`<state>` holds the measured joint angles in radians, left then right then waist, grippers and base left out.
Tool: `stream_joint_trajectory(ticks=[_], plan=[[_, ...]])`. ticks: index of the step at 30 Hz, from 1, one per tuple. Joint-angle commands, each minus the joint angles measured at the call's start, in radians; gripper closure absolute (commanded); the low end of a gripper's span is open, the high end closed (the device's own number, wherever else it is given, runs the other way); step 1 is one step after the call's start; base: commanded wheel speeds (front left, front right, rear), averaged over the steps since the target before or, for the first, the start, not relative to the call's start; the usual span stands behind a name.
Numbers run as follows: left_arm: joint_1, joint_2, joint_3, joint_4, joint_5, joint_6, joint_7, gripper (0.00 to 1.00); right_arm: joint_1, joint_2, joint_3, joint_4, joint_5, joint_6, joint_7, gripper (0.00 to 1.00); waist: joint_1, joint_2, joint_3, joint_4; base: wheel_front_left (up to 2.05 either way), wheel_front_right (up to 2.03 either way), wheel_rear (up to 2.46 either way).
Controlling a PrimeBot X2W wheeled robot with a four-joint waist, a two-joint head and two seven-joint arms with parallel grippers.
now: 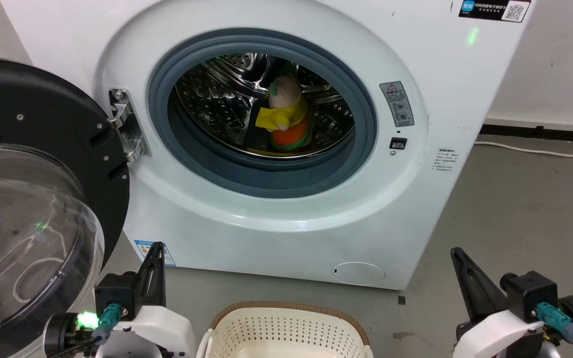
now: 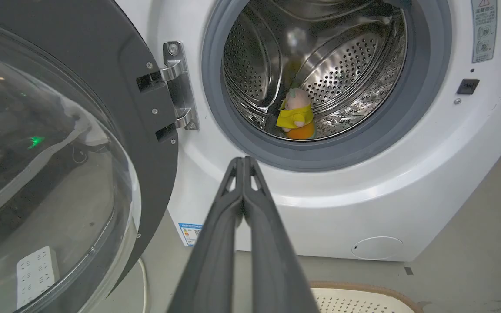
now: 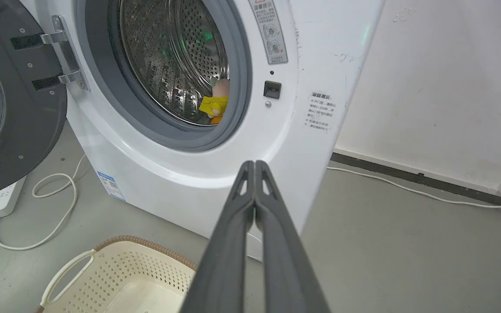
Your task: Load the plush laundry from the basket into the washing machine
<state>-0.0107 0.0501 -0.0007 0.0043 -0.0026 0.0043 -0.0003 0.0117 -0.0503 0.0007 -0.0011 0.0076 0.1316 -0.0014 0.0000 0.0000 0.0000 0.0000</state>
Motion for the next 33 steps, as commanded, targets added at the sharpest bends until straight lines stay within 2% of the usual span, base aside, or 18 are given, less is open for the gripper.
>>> stream_joint_trajectory(ticks=[1,33], plan=[[0.011,0.000,0.001,-0.004,0.003,-0.004,0.000,1.00,-0.012,0.000,-0.001,0.001,-0.008,-0.001,0.001,1.00,0.0000,0.0000,0.000,0.000,0.00,0.00,0.00],[0.011,0.000,0.001,-0.004,0.003,-0.004,0.000,1.00,-0.012,0.000,-0.001,0.001,-0.008,-0.001,0.001,1.00,0.0000,0.0000,0.000,0.000,0.00,0.00,0.00]])
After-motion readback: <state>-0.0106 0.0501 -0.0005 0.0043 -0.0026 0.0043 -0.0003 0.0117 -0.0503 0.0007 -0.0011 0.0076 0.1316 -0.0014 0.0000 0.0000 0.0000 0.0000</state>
